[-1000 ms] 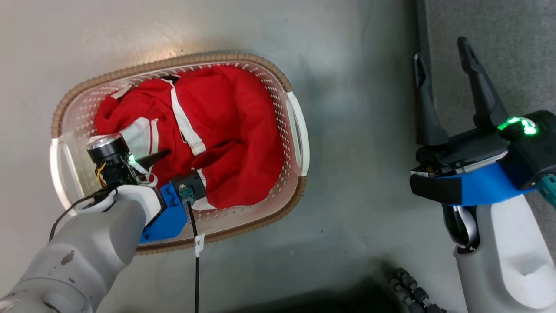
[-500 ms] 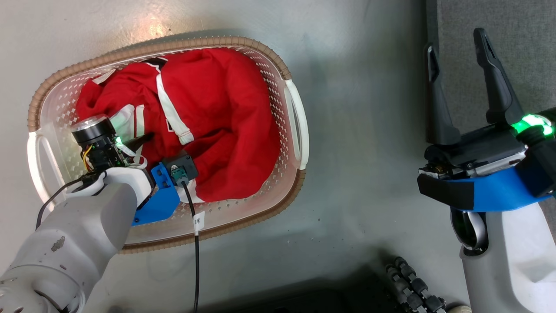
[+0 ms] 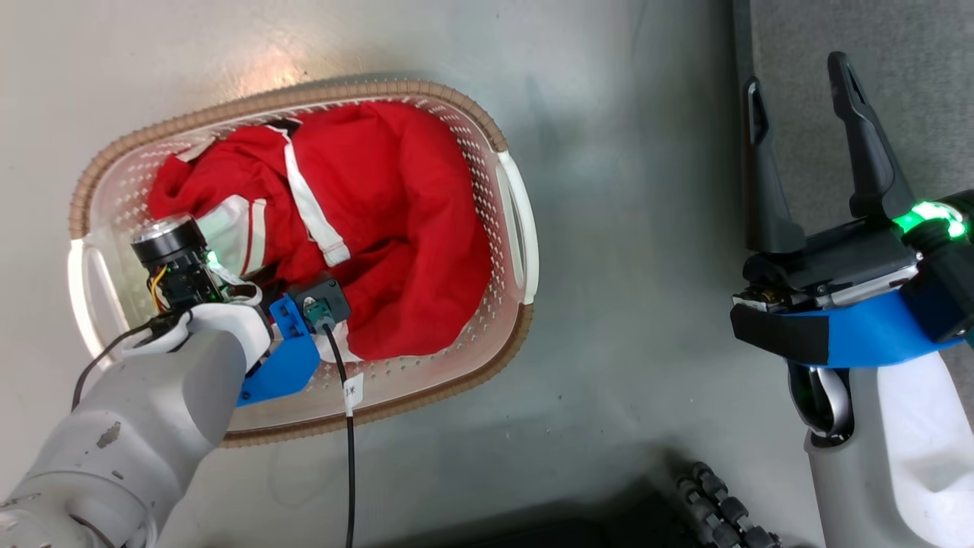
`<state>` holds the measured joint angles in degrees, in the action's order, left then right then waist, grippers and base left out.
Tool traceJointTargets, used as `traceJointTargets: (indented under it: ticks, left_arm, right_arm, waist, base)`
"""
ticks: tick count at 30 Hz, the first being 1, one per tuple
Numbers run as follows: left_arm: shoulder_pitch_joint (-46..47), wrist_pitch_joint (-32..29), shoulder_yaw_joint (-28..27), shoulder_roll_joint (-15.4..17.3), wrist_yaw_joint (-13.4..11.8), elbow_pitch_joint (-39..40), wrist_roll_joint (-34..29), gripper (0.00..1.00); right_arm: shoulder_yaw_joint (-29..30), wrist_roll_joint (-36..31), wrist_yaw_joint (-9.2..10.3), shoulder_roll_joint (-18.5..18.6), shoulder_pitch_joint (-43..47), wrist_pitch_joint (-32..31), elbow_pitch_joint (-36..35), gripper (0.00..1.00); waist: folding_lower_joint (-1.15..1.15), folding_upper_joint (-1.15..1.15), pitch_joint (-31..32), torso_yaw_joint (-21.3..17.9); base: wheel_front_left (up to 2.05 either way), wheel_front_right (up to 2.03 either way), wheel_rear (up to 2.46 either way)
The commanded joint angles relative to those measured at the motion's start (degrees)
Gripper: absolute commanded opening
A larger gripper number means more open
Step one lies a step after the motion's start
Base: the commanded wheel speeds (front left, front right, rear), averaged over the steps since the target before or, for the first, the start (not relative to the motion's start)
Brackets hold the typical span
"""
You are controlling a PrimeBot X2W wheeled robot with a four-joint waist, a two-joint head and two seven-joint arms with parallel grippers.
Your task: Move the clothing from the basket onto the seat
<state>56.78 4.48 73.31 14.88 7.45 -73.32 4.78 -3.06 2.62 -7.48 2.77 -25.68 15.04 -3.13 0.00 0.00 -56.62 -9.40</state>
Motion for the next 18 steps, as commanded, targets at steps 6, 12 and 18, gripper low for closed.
traceJointTargets:
  ticks: [6,12,18]
  left_arm:
    - [-1.2,1.3,0.2,-1.0,0.0,0.7,1.9,0.00]
    - [-3.1,3.1,0.2,-2.2,0.0,1.9,3.3,0.00]
    - [-5.3,5.2,0.2,-3.5,0.0,2.7,4.9,0.00]
  right_arm:
    - [-0.1,0.1,-0.03,0.2,-0.5,0.2,1.4,1.00]
    - [-0.1,-0.3,-0.03,0.2,0.1,0.2,2.6,1.00]
    - [0.0,-0.6,-0.03,0.2,1.0,0.2,3.9,1.00]
  waist:
    - [0.00,0.00,3.6,0.9]
    - [0.00,0.00,7.4,2.0]
    - [0.00,0.00,11.9,3.5]
  base:
    - [0.00,0.00,0.00]
    - [0.00,0.00,0.00]
    - [0.00,0.00,0.00]
